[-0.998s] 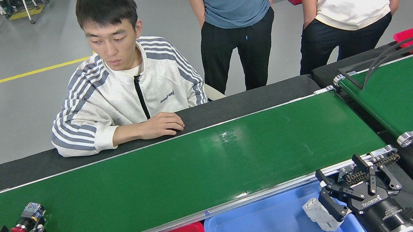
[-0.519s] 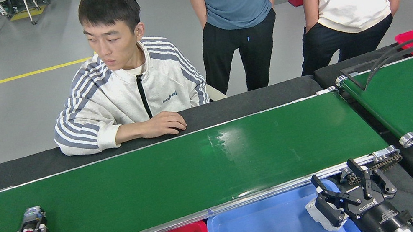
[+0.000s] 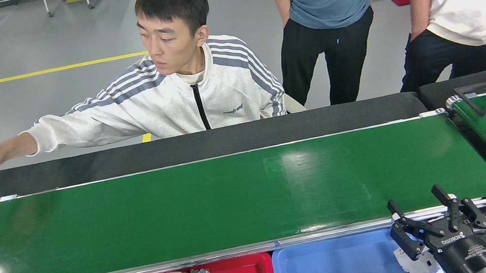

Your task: Pick switch part from conveyor to tray

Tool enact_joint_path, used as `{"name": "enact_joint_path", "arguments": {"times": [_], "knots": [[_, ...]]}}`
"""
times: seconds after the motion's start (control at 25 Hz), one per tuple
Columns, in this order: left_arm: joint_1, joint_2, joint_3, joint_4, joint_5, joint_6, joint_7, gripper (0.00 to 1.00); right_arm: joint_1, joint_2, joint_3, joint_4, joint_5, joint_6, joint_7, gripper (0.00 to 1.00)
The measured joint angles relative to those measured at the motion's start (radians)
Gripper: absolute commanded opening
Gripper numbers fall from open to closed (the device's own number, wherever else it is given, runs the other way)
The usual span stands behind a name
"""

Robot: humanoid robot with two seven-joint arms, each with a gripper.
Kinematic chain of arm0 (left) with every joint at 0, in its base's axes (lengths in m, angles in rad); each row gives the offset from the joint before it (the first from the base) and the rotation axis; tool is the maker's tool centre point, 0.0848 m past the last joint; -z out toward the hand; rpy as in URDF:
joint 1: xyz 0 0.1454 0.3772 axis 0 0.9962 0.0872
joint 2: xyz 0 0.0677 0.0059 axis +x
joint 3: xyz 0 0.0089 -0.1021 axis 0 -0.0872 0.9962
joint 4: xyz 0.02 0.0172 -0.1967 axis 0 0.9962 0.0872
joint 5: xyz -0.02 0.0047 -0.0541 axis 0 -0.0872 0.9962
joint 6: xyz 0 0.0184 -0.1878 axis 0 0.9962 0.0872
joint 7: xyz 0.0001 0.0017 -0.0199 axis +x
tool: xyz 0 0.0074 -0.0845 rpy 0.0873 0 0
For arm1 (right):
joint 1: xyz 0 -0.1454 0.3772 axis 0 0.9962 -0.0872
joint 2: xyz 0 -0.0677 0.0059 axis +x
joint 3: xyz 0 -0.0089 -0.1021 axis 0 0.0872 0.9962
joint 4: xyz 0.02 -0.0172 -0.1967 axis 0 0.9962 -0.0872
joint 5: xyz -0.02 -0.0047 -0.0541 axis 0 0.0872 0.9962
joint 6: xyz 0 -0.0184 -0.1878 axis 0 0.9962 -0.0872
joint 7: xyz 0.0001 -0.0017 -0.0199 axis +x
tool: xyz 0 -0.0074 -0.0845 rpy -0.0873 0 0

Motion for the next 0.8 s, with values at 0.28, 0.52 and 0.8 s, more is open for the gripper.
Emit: {"name": "enact_joint_path", "arguments": {"times": [0.28, 0.52, 0.8], "knots": [[0.006, 0.000, 0.079, 0.000, 0.001, 0.327, 0.000, 1.00, 0.021, 0.001, -0.001, -0.014, 0.000, 0.000, 0.000, 0.99], [0.013, 0.001, 0.115, -0.009, -0.004, 0.378, 0.000, 1.00, 0.078, 0.007, -0.029, -0.054, 0.000, 0.024, 0.003, 0.99], [0.002, 0.039, 0.109, -0.002, -0.109, 0.444, -0.001, 1.00, 0.137, 0.007, -0.080, -0.054, 0.000, 0.035, -0.009, 0.99]]}}
